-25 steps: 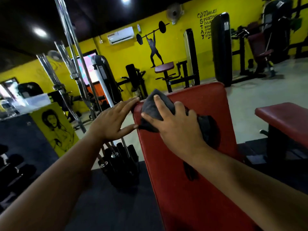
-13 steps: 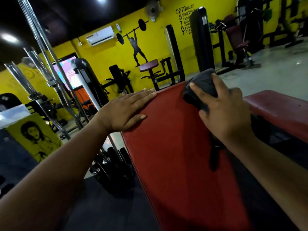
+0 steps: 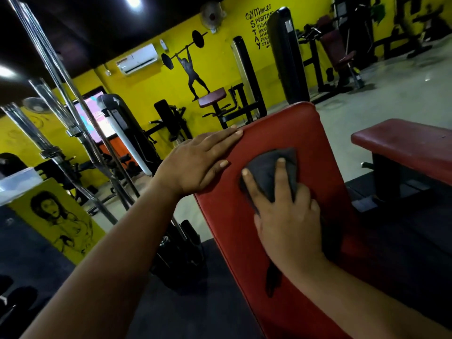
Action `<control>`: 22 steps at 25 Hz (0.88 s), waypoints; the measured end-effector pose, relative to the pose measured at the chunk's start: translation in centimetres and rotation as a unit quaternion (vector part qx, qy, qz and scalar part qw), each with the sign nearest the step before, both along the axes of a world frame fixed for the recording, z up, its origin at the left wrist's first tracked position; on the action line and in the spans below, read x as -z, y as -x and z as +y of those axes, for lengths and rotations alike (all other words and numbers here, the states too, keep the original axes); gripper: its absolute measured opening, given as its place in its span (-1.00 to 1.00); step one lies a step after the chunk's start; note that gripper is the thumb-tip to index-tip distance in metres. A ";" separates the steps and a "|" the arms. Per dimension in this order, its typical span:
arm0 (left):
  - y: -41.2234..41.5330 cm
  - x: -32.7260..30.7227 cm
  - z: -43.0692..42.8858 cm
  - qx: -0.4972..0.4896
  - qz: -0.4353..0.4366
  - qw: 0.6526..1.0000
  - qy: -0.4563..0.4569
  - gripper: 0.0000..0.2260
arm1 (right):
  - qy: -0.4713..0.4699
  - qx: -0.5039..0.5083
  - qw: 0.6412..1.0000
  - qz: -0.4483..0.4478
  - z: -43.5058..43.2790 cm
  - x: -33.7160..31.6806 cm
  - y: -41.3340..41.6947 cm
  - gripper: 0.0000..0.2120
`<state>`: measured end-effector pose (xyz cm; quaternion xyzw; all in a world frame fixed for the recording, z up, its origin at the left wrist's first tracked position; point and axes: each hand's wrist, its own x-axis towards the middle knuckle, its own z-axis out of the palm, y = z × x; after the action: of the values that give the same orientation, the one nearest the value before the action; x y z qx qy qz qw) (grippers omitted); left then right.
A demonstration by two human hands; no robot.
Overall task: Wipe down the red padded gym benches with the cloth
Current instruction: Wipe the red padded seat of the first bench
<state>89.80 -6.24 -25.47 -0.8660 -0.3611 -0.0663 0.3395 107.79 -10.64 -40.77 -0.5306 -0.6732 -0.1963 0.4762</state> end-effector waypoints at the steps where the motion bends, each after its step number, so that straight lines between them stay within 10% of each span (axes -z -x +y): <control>1: -0.1 0.0 0.0 0.000 -0.004 1.000 0.002 -0.49 | -0.016 -0.010 1.000 -0.014 -0.6 0.3 1.1 -0.29; 6: -0.2 0.3 -0.1 -0.008 -0.023 1.000 -0.005 -0.50 | -0.066 -0.095 0.986 -0.119 -3.4 1.6 6.1 -0.55; 22: -4.0 1.0 1.4 0.091 0.177 0.974 -0.108 -0.57 | -0.162 -0.133 0.942 -0.263 4.0 2.5 -8.3 -0.46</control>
<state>93.83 -4.81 -26.50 -0.8515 -0.2059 0.0185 0.4819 116.08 -6.65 -43.30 -0.2811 -0.7980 -0.3704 0.3835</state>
